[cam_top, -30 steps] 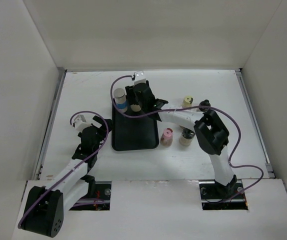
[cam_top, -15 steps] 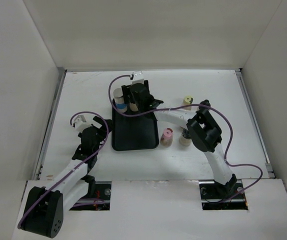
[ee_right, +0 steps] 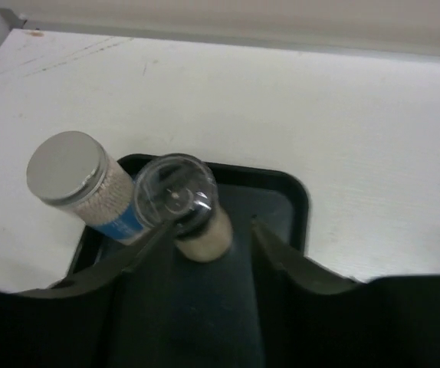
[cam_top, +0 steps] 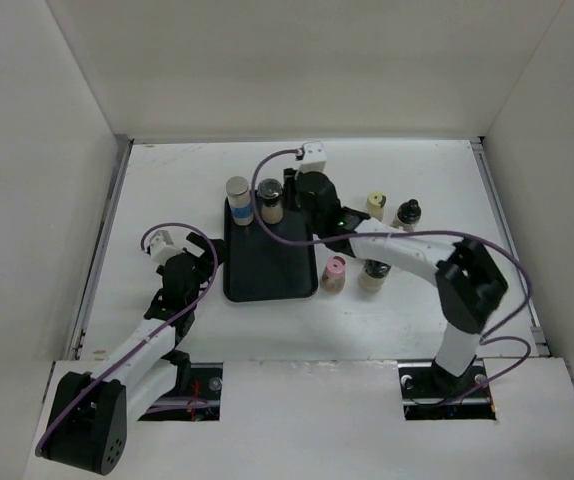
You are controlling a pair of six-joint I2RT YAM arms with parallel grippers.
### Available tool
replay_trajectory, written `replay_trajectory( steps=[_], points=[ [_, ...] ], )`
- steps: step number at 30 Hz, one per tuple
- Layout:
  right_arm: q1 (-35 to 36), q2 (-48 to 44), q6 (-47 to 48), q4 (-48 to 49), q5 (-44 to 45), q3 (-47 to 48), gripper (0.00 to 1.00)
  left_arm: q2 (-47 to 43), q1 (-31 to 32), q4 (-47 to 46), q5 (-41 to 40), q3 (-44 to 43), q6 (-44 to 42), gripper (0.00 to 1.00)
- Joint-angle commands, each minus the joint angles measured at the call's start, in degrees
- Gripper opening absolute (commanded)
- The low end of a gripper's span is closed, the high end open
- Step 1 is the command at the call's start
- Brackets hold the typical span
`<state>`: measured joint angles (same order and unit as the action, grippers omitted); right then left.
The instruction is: Organize the condiment bottles
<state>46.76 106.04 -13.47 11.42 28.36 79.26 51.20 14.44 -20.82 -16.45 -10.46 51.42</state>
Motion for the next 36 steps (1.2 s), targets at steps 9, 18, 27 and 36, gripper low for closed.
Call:
replay_trajectory(
  steps=[9, 18, 27, 36],
  points=[
    [5.31, -29.47, -6.99, -9.55, 1.96, -24.49, 0.65, 0.04, 0.81, -2.82, -0.43, -0.26, -0.53, 1.0],
    [8.21, -34.67, -15.44, -23.37, 4.69, -31.36, 0.85, -0.67, 0.72, -2.39, -0.08, -0.18, -0.53, 1.0],
    [8.65, -31.6, -18.6, -25.48, 4.6, -32.15, 0.75, -0.92, 0.81, -2.38, 0.1, -0.18, -0.53, 1.0],
    [8.39, -27.9, -17.55, -23.46, 4.86, -30.49, 0.54, -0.31, 0.99, -2.91, -0.34, -0.26, -0.53, 1.0]
  ],
)
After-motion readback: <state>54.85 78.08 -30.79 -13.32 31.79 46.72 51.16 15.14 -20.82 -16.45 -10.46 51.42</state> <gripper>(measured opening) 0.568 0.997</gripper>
